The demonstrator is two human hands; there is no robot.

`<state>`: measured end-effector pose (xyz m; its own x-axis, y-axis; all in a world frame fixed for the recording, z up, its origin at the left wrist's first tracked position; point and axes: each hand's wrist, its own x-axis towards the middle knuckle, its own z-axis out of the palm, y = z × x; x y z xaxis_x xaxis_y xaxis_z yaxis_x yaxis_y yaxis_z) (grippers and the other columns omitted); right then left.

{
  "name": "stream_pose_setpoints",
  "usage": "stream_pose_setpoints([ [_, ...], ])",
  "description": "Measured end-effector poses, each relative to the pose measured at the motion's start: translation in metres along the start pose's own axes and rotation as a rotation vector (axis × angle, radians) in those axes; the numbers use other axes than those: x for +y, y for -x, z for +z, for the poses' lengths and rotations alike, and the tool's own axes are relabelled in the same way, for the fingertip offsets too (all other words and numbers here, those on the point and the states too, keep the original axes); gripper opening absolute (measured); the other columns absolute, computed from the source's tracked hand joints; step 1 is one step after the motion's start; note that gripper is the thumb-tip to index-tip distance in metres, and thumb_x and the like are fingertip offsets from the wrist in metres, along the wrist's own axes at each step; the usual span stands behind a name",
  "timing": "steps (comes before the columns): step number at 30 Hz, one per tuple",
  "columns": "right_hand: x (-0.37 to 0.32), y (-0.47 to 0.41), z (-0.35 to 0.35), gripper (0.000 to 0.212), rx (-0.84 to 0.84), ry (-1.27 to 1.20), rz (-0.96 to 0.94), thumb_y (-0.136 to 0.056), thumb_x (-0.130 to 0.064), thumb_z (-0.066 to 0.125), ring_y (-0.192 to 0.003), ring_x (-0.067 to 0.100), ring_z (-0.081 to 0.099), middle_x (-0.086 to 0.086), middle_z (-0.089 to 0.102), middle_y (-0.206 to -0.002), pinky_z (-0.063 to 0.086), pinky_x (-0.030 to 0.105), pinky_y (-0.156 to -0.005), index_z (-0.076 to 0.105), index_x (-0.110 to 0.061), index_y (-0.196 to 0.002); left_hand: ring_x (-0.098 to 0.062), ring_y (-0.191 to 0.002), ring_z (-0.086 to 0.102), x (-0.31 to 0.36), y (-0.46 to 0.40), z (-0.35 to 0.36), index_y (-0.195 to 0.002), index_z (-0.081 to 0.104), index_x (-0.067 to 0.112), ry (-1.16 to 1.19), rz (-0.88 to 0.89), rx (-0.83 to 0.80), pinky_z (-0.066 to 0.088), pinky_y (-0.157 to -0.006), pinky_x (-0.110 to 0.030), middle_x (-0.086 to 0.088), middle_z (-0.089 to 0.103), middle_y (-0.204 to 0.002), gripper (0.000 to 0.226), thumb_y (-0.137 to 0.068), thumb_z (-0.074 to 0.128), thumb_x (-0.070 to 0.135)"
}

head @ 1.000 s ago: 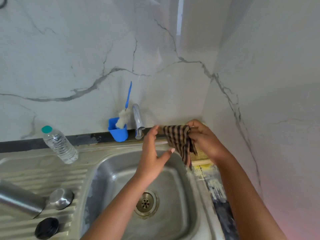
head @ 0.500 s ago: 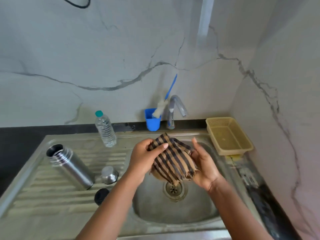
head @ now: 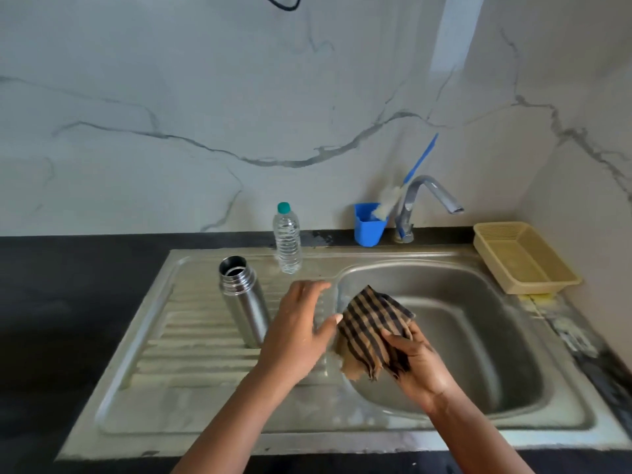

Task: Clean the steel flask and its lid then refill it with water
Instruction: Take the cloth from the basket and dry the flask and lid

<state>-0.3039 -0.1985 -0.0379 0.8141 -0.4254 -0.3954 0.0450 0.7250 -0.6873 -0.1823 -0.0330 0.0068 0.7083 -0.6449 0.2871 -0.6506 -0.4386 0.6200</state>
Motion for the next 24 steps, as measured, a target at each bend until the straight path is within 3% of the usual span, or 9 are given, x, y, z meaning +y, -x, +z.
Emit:
stream_pose_setpoints([
  [3, 0.008, 0.002, 0.002, 0.045, 0.078, 0.005, -0.015, -0.085, 0.007, 0.055, -0.107, 0.035, 0.067, 0.022, 0.067, -0.121, 0.057, 0.038, -0.079, 0.058, -0.008, -0.128, -0.019, -0.12, 0.049, -0.022, 0.018, -0.035, -0.118, 0.066, 0.016, -0.294, 0.171, 0.232, 0.045, -0.1, -0.032, -0.002, 0.053, -0.128, 0.037, -0.084, 0.07, 0.031],
  [6, 0.012, 0.004, 0.004, 0.043, 0.106, -0.001, -0.024, -0.088, 0.007, 0.054, -0.105, 0.034, 0.068, 0.021, 0.068, -0.12, 0.056, 0.039, -0.082, 0.058, -0.01, -0.127, -0.031, -0.122, 0.045, -0.04, 0.019, -0.062, -0.119, 0.064, 0.013, -0.455, 0.098, 0.361, 0.043, -0.1, -0.04, -0.013, 0.051, -0.133, 0.046, -0.078, 0.074, 0.031],
  [10, 0.014, 0.004, 0.013, 0.043, 0.105, 0.004, -0.024, -0.089, 0.006, 0.054, -0.104, 0.033, 0.069, 0.019, 0.068, -0.119, 0.06, 0.036, -0.076, 0.058, -0.012, -0.128, -0.037, -0.128, 0.041, -0.066, 0.004, -0.08, -0.14, 0.046, 0.015, -0.423, -0.201, 0.273, 0.045, -0.099, -0.049, -0.016, 0.039, -0.145, 0.08, -0.073, 0.082, 0.039],
  [15, 0.017, 0.002, 0.027, 0.047, 0.095, 0.02, -0.03, -0.087, 0.007, 0.055, -0.11, 0.036, 0.066, 0.02, 0.067, -0.121, 0.051, 0.044, -0.093, 0.058, -0.012, -0.13, -0.027, -0.132, 0.042, -0.083, -0.011, -0.074, -0.153, 0.023, 0.023, -0.287, -0.295, 0.166, 0.052, -0.086, -0.046, -0.003, 0.034, -0.15, 0.095, -0.079, 0.076, 0.049],
  [21, 0.018, 0.009, 0.032, 0.039, 0.092, 0.092, -0.025, -0.085, 0.008, 0.057, -0.102, 0.037, 0.069, 0.024, 0.069, -0.115, 0.053, 0.042, -0.085, 0.061, -0.004, -0.122, -0.031, -0.121, 0.056, -0.08, -0.02, -0.07, -0.155, 0.017, 0.024, -0.223, -0.396, 0.157, 0.05, -0.086, -0.044, -0.004, 0.041, -0.149, 0.1, -0.079, 0.079, 0.041],
  [24, 0.017, 0.009, 0.033, 0.044, 0.112, 0.078, -0.033, -0.08, 0.007, 0.061, -0.102, 0.038, 0.069, 0.025, 0.068, -0.115, 0.054, 0.043, -0.085, 0.061, -0.003, -0.122, -0.032, -0.111, 0.06, -0.076, -0.025, -0.077, -0.148, 0.029, 0.027, -0.147, -0.422, 0.192, 0.05, -0.083, -0.041, -0.003, 0.047, -0.14, 0.096, -0.071, 0.084, 0.035],
])
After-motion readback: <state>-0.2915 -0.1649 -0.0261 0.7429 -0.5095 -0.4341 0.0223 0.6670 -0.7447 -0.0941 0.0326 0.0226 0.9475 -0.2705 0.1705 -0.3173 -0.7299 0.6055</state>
